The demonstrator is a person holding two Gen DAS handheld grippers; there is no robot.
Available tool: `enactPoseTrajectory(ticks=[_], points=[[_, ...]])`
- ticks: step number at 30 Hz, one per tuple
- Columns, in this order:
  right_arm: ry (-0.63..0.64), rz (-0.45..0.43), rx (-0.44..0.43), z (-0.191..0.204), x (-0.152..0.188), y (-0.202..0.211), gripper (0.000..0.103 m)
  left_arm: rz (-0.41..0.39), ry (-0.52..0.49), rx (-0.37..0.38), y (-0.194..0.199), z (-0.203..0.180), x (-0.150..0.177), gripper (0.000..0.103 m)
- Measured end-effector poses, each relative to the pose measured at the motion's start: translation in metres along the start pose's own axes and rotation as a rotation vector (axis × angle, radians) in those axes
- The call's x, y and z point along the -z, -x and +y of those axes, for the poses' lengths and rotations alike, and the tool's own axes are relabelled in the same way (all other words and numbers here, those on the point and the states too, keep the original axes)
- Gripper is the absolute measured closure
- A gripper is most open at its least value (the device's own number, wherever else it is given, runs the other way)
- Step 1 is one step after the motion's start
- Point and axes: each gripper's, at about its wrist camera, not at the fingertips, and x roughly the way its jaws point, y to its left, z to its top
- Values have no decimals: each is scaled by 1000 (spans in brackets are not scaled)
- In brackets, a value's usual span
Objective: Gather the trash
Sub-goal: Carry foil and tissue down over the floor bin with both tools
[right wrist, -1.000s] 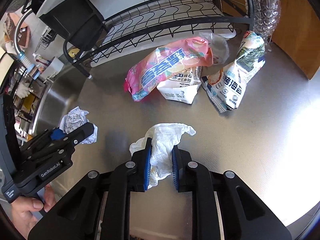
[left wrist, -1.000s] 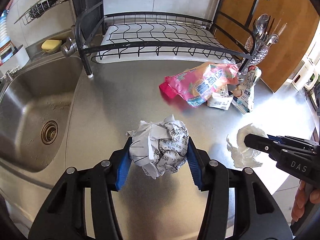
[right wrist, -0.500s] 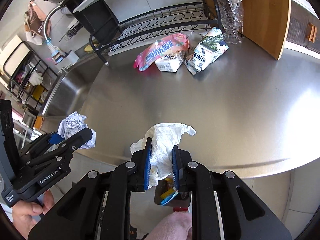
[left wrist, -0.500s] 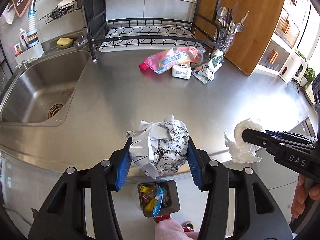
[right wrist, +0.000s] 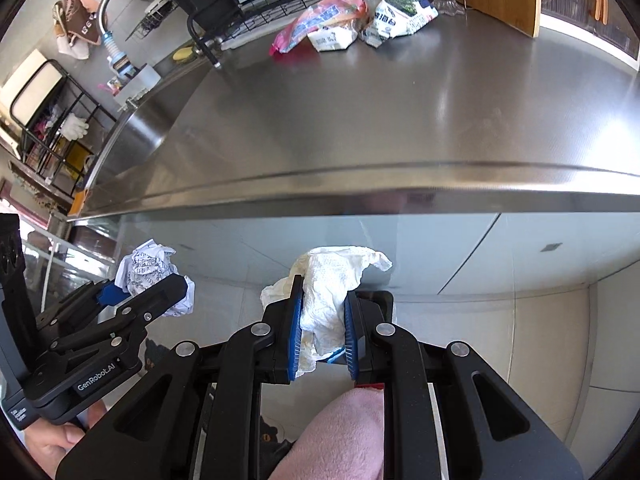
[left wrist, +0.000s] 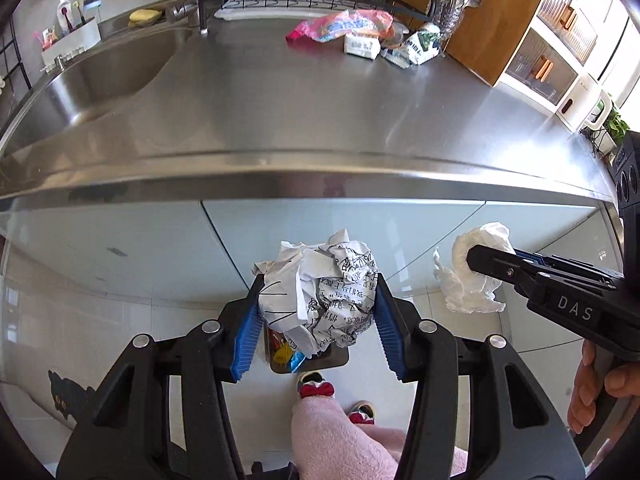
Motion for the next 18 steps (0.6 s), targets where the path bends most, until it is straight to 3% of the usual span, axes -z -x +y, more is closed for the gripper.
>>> enactPoseTrajectory(ticks=[10,18], points=[[-13,111,35,-10,40,-76,84,107,66,14,-72,29,59,54],[-18,174,64,-17,63,-151,84,181,59,-6,-145,45,96,54]])
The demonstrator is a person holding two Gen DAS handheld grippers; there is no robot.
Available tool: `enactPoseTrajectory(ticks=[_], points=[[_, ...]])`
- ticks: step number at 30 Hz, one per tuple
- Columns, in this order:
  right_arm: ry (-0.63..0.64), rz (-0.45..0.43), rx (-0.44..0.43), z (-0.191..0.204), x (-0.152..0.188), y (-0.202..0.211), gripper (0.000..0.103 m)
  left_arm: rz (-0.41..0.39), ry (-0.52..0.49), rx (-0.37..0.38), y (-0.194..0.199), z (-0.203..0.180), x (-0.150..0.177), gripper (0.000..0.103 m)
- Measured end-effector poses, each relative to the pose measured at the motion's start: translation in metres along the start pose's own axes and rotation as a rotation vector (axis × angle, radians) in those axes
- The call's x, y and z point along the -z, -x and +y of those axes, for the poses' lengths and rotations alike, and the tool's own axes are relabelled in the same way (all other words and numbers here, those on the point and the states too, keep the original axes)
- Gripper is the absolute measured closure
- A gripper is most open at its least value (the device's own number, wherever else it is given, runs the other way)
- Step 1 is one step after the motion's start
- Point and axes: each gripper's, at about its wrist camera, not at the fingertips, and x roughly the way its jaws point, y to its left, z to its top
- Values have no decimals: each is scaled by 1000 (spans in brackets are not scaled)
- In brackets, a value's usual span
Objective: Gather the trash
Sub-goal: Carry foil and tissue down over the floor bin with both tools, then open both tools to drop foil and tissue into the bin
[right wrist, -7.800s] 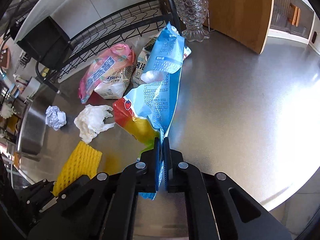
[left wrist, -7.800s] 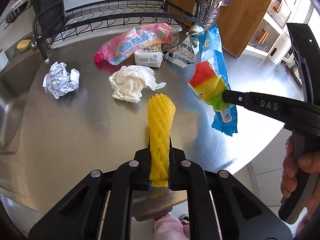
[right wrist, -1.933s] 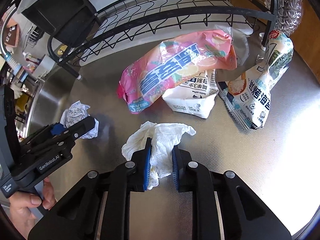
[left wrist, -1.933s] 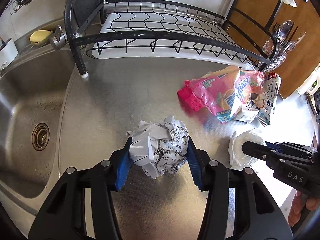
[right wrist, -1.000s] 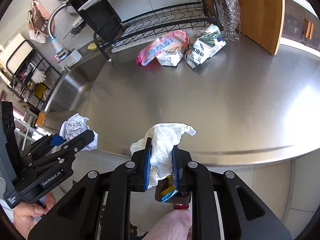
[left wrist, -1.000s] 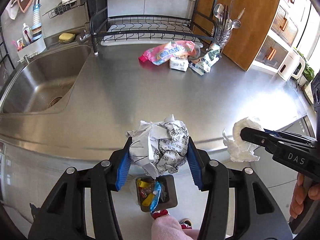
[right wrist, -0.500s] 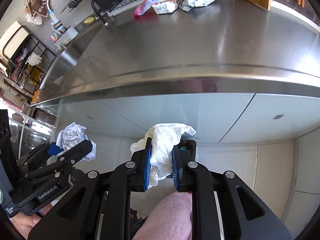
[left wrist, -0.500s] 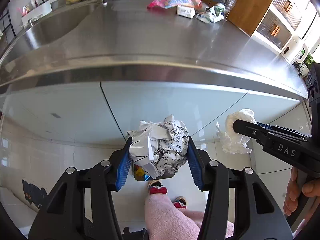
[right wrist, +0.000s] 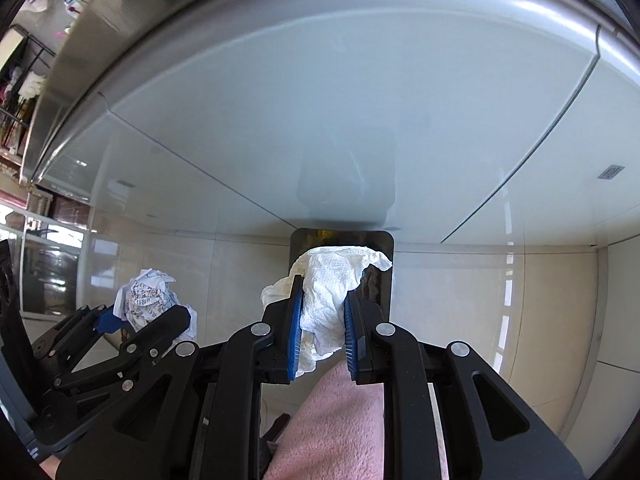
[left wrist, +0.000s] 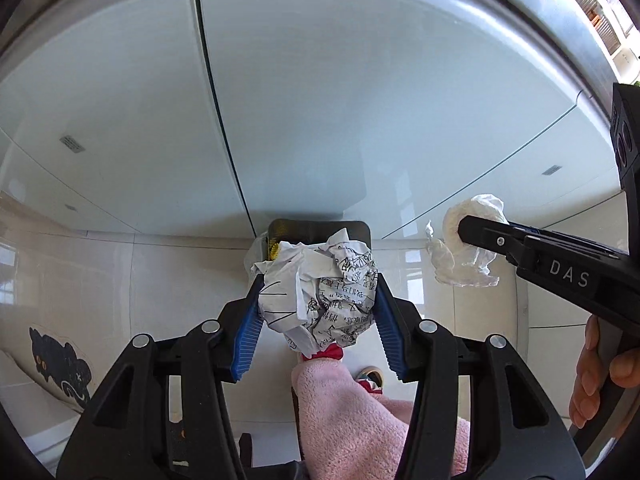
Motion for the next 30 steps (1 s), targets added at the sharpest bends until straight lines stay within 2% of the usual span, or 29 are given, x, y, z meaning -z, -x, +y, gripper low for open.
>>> enactPoseTrajectory(ticks=[9,18,21,25,30], points=[[-33,53,16,-5,-2,-60,84,50,-21,-3,-60,6,7,54],[-82,74,-4,-10,2,-76,81,67,-26,15,-66,6,7,51],[-101,77,-26,-16,0,-76,72,70,-29,29,-62,6,4,41],[-116,64,-44,-13,-2,-71,50,55,-38,21,-54,4,1,29],[-130,54,-51,-15,-5,-61,41,38,-45,9,-40,0,-2,22]])
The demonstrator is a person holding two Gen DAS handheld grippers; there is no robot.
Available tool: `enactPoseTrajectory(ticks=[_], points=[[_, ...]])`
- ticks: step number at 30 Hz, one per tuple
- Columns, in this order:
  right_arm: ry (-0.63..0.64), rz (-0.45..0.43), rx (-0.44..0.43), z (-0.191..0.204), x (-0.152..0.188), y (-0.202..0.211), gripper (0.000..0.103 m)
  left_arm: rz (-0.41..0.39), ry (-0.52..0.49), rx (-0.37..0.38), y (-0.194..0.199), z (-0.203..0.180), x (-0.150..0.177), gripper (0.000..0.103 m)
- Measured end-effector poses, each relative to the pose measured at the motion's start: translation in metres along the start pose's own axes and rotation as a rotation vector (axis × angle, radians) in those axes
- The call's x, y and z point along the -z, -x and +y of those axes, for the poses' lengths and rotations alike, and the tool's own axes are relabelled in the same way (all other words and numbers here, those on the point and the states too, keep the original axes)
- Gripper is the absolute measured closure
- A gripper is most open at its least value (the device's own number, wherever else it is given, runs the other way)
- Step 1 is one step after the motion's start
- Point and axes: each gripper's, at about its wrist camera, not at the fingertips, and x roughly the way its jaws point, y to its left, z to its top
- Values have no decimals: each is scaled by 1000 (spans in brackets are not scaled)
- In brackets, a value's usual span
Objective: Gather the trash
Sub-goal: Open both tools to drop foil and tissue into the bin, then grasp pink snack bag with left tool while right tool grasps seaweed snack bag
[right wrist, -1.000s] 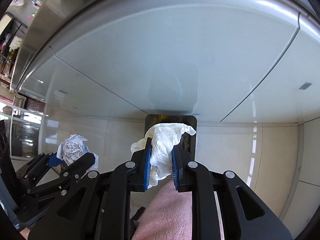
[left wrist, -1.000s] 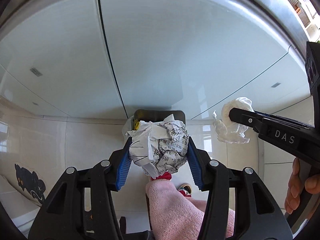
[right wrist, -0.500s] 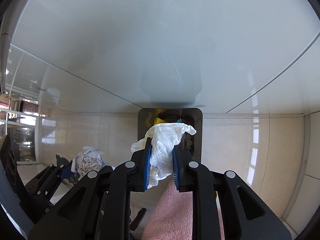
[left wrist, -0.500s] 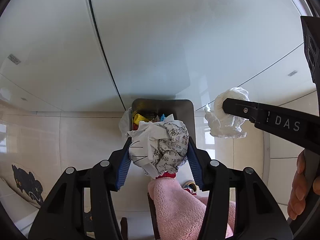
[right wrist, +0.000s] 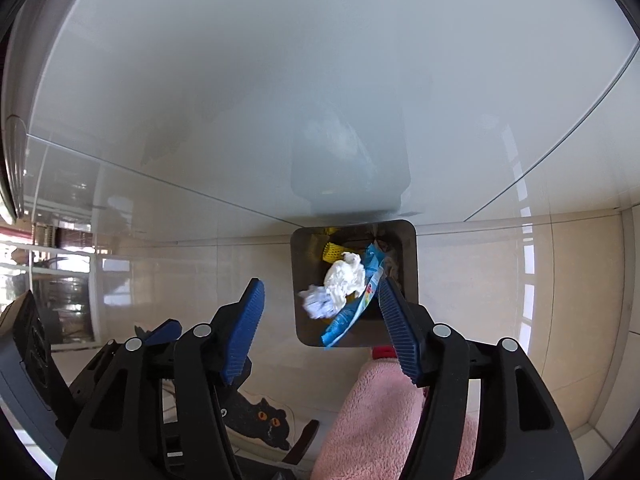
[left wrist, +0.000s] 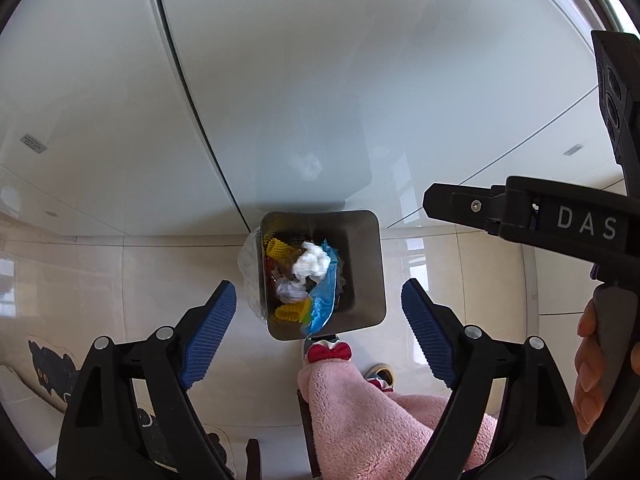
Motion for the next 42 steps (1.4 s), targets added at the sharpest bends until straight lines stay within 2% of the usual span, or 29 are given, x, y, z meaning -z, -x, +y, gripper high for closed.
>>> enactPoseTrajectory(ticks=[5,7,9,12,15,16,23,28,34,42], points=[[-15,1,1,0,0,24,34,-28,4,-7,35,-6,-5,18],[-10,-8,2,0,0,40,28,-49,8,-12,55,-11,-8,14],[-8,-21,2,0,2,61,22,-67,16,-7,76,-15,-8,12],[0,-33,-6,2,6,95,20,-89,19,-6,107,-22,-11,9],[18,-65,-9,9,8,133,6,-124,10,-1,139,-30,-13,8],[28,-83,-7,10,9,147,5,-138,7,-1,149,-33,-14,8],[65,-194,-22,9,4,228,4,-235,-9,-10,212,-53,-37,8],[34,-260,-46,3,-20,265,4,-297,-17,-14,246,-63,-66,8],[1,-329,-61,-3,-53,294,3,-365,-34,-24,262,-71,-114,8],[-43,-386,-62,-8,-121,309,3,-379,-68,-12,249,-67,-194,8]])
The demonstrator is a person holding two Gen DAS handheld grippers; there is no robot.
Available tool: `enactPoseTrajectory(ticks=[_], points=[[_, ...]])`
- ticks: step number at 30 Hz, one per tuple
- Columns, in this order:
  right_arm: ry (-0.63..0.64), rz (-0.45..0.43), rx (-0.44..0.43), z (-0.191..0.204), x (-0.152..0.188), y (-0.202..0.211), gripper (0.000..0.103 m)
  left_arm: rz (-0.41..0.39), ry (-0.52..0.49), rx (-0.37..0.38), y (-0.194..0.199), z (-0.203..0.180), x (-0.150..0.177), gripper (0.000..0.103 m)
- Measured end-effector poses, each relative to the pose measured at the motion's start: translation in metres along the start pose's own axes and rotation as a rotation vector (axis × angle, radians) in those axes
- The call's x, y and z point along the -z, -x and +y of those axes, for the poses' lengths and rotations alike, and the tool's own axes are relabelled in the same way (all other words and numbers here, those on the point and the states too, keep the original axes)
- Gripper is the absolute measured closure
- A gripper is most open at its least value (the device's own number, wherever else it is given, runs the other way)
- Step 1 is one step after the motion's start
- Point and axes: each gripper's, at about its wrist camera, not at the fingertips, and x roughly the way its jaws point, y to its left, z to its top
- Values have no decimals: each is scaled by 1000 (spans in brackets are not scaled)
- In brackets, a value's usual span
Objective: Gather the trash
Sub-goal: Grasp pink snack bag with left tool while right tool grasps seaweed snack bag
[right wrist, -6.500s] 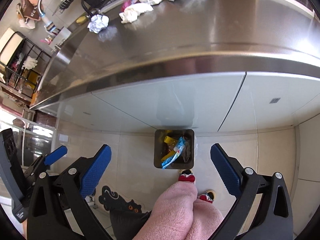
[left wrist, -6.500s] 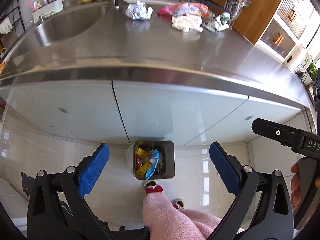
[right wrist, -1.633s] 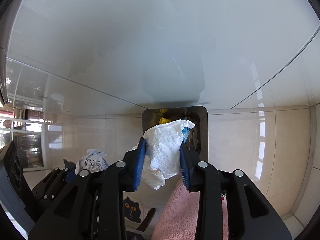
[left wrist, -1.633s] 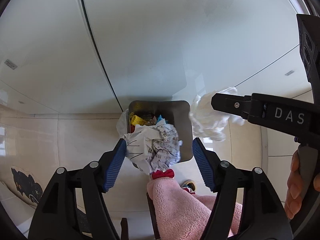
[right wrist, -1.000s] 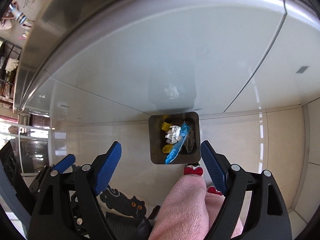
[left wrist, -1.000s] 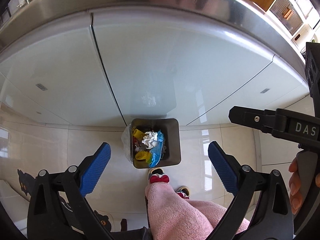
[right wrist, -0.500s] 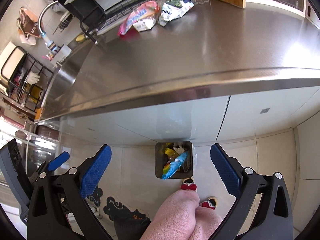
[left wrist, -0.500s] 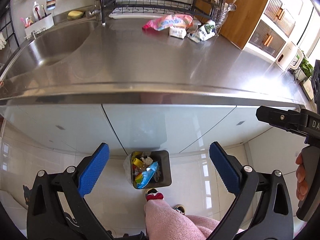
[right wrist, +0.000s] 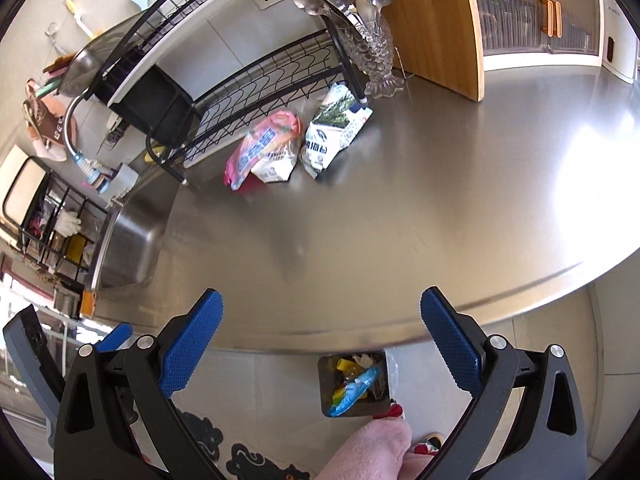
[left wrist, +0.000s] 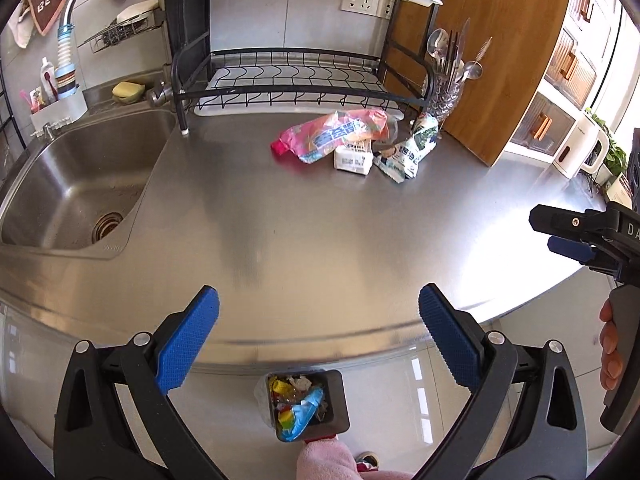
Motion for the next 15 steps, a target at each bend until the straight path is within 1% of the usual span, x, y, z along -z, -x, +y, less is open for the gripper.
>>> enactPoseTrajectory(ticks=[5,11,14,15], points=[[-32,-9,10,6,-41,-26,4,-1,-25,12,-32,7,-44,8],[-57,-21,35,17,-81,-59,4,-7,-87,33,-70,10,-92,8],[-62,-20,53,19,-96,-77,5,0,-108,51,-91,11,-113,8],[-66,-17,58,19,-101,-83,8,5,-114,55,-98,12,-120,8]])
